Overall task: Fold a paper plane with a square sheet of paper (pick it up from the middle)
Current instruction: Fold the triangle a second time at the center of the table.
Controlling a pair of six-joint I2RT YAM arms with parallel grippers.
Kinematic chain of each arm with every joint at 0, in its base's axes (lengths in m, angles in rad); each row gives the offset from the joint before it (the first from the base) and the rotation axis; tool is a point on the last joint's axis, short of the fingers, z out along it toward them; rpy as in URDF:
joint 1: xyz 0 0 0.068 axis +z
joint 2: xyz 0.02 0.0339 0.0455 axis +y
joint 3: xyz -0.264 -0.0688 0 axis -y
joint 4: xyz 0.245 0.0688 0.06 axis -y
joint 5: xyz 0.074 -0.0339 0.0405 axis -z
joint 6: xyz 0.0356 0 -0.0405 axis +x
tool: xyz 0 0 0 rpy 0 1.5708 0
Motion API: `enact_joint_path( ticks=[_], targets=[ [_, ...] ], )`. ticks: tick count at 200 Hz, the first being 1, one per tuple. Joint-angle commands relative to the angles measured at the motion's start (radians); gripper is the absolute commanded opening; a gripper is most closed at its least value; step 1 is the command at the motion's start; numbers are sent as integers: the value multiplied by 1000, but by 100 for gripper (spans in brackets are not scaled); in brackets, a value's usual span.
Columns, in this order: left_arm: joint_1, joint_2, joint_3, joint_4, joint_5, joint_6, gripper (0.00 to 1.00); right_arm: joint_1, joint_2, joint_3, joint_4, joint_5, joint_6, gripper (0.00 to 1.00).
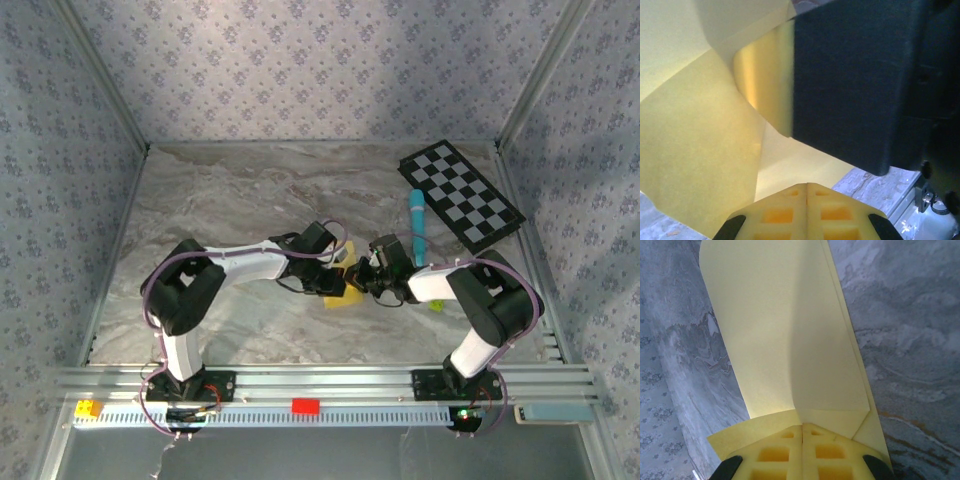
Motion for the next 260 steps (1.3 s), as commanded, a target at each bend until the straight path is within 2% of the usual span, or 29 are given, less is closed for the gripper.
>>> enact_joint_path(
  ticks=[1, 139, 260],
  targets=[
    [-8, 22, 20, -26, -23, 18, 2, 1, 28, -21, -130, 65, 2, 0],
    [-10, -6, -63, -59, -105, 40, 2, -3, 31, -24, -141, 67, -4, 0],
    [-12, -114, -210, -68, -131, 8, 3, -14, 33, -32, -144, 65, -12, 0]
  ],
)
